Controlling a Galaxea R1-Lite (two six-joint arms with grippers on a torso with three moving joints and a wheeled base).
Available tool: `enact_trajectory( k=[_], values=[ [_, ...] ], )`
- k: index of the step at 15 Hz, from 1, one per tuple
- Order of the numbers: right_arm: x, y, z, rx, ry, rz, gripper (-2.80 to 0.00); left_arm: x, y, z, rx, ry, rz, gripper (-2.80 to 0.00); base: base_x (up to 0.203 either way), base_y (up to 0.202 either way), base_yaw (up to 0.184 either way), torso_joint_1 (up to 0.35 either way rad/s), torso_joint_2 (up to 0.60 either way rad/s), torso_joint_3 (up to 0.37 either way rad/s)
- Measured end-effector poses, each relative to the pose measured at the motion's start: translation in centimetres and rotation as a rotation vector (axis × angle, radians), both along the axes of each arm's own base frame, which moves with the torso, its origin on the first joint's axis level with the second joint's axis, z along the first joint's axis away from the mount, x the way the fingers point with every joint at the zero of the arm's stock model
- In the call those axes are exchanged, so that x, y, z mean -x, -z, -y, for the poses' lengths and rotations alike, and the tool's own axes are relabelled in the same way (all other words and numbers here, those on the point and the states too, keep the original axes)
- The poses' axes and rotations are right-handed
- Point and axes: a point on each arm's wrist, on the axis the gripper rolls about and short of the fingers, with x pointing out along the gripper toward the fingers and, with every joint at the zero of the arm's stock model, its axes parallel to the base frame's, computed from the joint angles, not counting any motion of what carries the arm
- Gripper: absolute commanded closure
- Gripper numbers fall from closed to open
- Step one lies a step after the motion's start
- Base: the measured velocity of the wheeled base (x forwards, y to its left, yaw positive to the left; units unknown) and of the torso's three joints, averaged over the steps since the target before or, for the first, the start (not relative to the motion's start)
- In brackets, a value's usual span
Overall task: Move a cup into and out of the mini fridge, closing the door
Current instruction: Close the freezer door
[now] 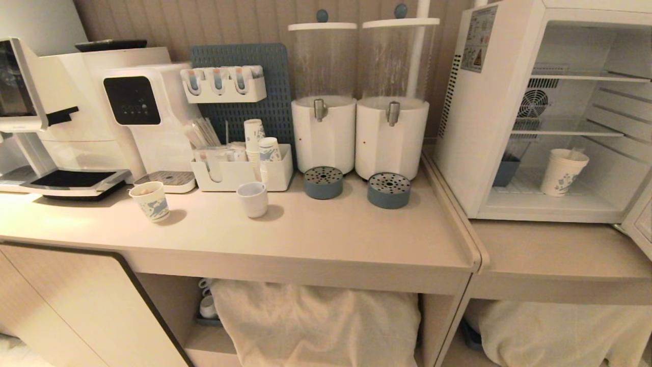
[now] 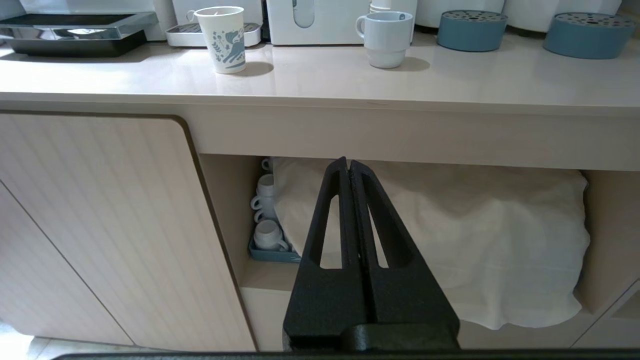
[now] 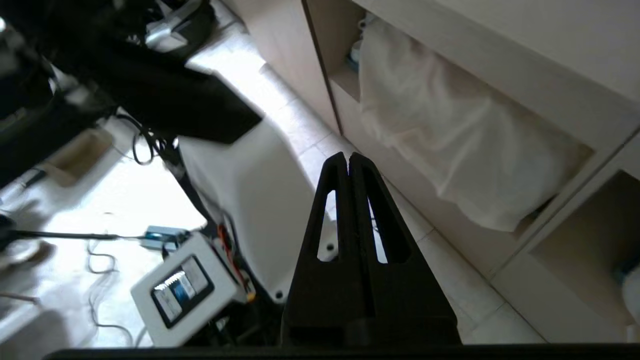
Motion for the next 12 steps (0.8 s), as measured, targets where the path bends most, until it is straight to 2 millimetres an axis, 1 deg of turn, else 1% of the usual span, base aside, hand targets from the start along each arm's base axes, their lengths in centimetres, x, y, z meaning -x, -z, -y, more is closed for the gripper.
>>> enact_trajectory(
  k=[2,4,5,6,7,8,10,12],
  values=[
    [3.0,1.1,0.0,0.016,0.029,0.080,0.00,0.0,0.0,0.0,0.003,0.000,0.001,0.00,0.000,0.000,0.000,0.000,0.00,0.000],
    [5.7,3.0,0.3,-0.001,0.083,0.172,0.00,0.0,0.0,0.0,0.007,0.000,0.001,0.00,0.000,0.000,0.000,0.000,0.00,0.000],
    [6.7,4.3,0.5,-0.012,0.125,0.217,0.00,0.0,0.0,0.0,0.008,0.000,0.002,0.00,0.000,0.000,0.000,0.000,0.00,0.000],
    [7.3,5.6,0.7,-0.022,0.200,0.264,0.00,0.0,0.0,0.0,0.008,0.000,0.002,0.00,0.000,0.000,0.000,0.000,0.00,0.000],
    [7.2,6.6,1.0,-0.037,0.310,0.299,0.00,0.0,0.0,0.0,0.008,0.000,0.002,0.00,0.000,0.000,0.000,0.000,0.00,0.000],
    [6.5,7.5,1.3,-0.058,0.431,0.323,0.00,0.0,0.0,0.0,0.007,0.000,0.002,0.00,0.000,0.000,0.000,0.000,0.00,0.000],
    [3.8,10.0,1.8,-0.070,0.644,0.371,0.00,0.0,0.0,0.0,0.008,0.000,0.002,0.00,0.000,0.000,0.000,0.000,0.00,0.000],
    [1.1,13.2,2.1,-0.041,0.778,0.411,0.00,0.0,0.0,0.0,0.008,0.001,0.001,0.00,0.000,0.000,0.000,0.000,0.00,0.000]
  ],
)
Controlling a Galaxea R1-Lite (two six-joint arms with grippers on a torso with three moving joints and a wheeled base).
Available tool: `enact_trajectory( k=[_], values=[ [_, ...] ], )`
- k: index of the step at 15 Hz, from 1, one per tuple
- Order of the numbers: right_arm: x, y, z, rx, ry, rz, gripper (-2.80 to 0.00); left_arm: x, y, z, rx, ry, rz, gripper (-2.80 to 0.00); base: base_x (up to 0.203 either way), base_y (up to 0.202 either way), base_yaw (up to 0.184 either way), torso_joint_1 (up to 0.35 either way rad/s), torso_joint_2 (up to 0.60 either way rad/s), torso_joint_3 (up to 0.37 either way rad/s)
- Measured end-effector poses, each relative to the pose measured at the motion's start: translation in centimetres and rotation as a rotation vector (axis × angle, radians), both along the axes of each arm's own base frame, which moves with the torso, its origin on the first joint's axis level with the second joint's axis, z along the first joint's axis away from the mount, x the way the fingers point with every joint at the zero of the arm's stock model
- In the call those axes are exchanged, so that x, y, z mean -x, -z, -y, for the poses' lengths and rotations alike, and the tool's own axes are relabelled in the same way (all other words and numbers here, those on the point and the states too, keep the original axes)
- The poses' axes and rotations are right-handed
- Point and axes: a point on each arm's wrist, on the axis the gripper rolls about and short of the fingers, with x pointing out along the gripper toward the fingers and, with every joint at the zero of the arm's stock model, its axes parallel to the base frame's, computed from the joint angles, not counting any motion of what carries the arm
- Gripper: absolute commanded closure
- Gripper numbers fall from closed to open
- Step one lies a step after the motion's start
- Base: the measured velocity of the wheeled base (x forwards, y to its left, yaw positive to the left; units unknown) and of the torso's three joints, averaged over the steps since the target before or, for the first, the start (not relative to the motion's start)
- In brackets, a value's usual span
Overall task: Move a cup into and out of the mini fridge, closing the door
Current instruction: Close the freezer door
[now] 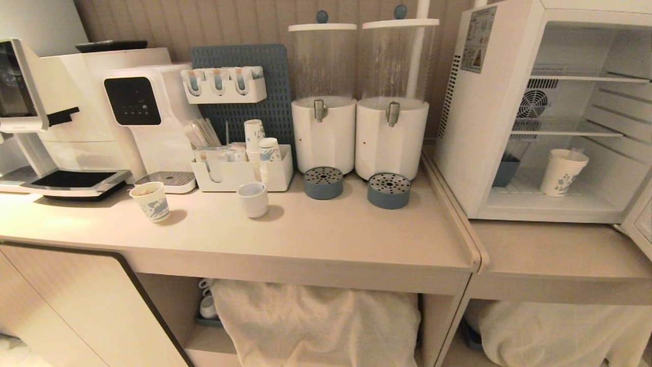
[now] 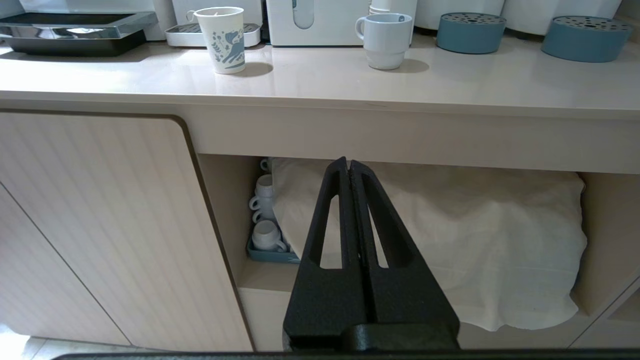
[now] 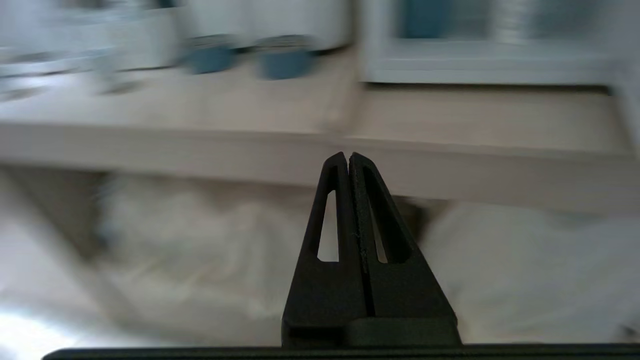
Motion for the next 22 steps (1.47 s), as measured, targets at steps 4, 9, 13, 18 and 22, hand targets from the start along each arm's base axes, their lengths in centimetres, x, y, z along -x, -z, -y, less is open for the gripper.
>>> enact_trajectory(
  k=[4,9,13,18,22],
  values=[
    [-2.0,3.7,0.3,0.021,0.119,-0.007,0.00,0.0,0.0,0.0,-0.001,0.000,0.000,0.00,0.000,0.000,0.000,0.000,0.00,0.000],
    [-1.9,4.3,0.3,0.063,0.129,-0.092,0.00,0.0,0.0,0.0,-0.001,0.000,0.000,0.00,0.000,0.000,0.000,0.000,0.00,0.000],
    [-1.8,4.3,0.3,0.063,0.128,-0.092,0.00,0.0,0.0,0.0,-0.001,-0.001,0.000,0.00,0.000,0.000,0.000,0.000,0.00,0.000],
    [-1.9,4.3,0.3,0.063,0.128,-0.091,0.00,0.0,0.0,0.0,-0.003,0.001,0.000,0.00,-0.134,0.000,-0.001,0.002,0.00,0.003],
    [-1.9,4.3,0.3,0.063,0.127,-0.092,0.00,0.0,0.0,0.0,-0.003,0.000,-0.001,0.00,-0.193,0.000,0.000,0.005,0.00,0.003]
  ],
)
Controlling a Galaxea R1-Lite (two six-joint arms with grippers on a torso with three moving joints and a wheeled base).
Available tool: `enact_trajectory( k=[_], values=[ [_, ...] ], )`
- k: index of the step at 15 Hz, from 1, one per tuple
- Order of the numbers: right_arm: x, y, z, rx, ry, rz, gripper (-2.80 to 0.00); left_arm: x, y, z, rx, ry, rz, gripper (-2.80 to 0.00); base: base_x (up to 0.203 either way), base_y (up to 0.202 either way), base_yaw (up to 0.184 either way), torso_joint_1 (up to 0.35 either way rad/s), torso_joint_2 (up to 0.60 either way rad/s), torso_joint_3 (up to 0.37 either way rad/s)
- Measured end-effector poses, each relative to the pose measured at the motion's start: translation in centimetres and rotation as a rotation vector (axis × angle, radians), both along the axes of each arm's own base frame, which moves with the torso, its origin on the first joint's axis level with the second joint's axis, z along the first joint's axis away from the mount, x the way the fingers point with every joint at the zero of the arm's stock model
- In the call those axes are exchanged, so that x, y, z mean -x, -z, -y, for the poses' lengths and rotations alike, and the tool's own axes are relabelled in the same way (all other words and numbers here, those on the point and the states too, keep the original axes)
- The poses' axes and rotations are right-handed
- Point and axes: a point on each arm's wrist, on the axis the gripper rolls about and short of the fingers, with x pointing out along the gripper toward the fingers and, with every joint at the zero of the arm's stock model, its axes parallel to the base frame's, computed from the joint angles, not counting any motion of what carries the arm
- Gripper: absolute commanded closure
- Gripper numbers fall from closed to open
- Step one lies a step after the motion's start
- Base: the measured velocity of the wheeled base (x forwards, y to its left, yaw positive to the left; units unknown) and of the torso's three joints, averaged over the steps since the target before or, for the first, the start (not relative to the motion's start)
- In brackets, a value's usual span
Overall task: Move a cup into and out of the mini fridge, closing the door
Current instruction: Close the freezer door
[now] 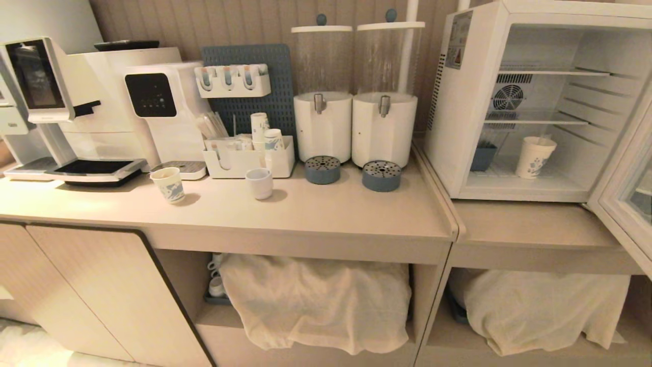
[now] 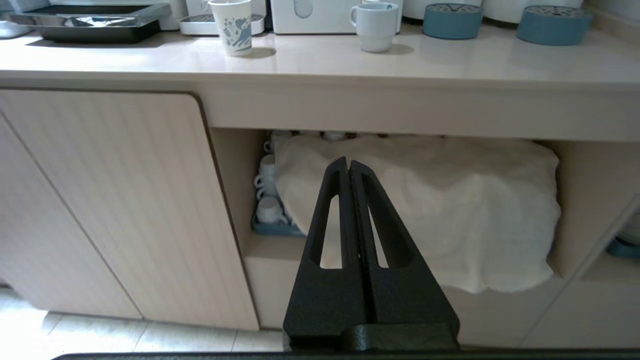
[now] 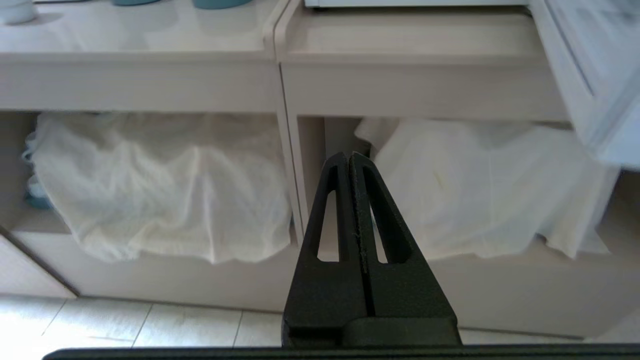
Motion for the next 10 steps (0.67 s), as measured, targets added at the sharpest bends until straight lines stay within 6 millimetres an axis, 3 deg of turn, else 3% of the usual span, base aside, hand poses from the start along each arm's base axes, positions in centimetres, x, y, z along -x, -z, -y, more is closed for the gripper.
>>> enact_trajectory(
  k=[5,10],
  values=[
    [0.00,0.01,0.00,0.000,0.001,0.000,0.00,0.00,0.00,0.00,0.000,-0.001,0.000,0.00,-0.167,0.000,0.000,0.003,0.00,0.001],
    [-0.01,0.02,0.00,0.000,0.001,-0.001,0.00,0.00,0.00,0.00,-0.002,0.000,0.000,0.00,0.000,0.000,0.000,0.000,0.00,0.000]
  ],
)
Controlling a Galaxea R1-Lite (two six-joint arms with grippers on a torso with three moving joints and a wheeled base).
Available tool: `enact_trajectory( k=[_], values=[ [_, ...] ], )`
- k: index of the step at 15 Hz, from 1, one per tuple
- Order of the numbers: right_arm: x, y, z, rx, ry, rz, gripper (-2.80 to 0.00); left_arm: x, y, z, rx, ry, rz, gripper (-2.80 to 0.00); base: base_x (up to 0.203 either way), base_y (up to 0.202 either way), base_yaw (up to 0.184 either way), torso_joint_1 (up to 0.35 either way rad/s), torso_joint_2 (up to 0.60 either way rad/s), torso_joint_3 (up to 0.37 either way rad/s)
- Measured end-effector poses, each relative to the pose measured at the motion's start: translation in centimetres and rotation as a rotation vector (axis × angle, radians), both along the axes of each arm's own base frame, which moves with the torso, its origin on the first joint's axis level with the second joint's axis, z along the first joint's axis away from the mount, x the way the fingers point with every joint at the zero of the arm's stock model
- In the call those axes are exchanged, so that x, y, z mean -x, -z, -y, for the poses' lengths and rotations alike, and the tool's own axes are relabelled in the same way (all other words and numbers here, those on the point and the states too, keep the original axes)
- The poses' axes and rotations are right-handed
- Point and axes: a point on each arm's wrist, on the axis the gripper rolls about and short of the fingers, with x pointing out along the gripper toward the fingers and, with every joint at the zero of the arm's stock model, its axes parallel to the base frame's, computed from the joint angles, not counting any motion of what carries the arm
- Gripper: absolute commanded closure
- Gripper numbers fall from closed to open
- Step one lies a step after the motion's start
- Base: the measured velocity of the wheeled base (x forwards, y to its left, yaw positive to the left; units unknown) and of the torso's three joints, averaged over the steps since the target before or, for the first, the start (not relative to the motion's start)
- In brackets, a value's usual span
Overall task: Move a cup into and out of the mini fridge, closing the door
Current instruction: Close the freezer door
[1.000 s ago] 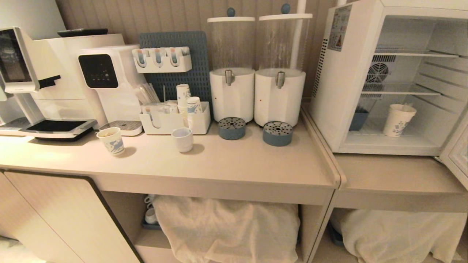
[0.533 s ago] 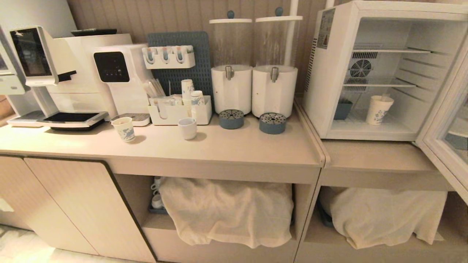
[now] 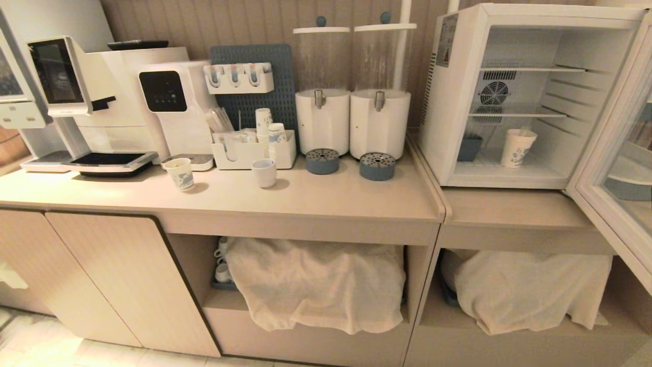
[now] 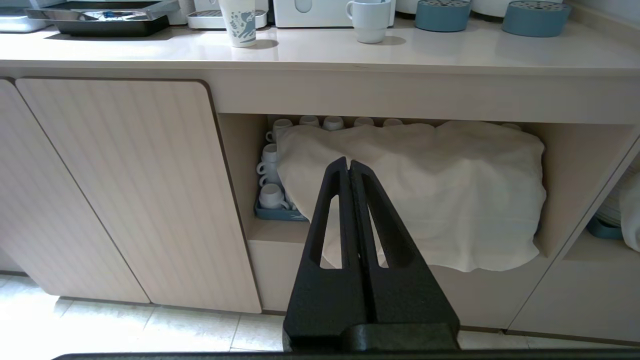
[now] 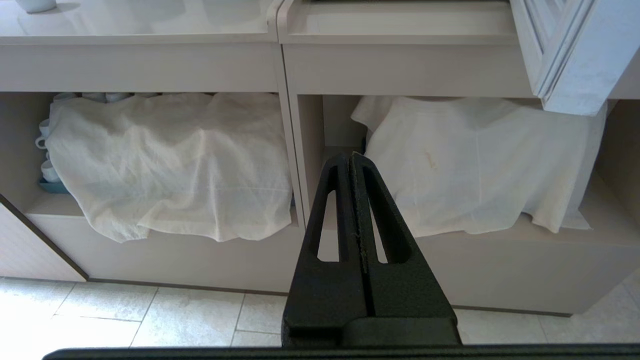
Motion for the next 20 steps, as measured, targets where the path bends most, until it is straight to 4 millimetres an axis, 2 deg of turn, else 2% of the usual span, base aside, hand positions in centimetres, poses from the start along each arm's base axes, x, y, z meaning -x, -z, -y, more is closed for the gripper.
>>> enact_trajectory(
  k=[3,20],
  values=[
    [0.00,-0.02,0.00,0.001,0.000,0.001,0.00,0.00,0.00,0.00,-0.002,0.002,0.000,0.00,0.003,-0.058,0.002,0.003,0.00,0.002],
    [-0.04,-0.03,0.00,0.000,-0.002,-0.005,0.00,0.00,0.00,0.00,-0.003,0.000,0.000,0.00,0.000,-0.192,0.001,0.002,0.00,0.003]
  ],
)
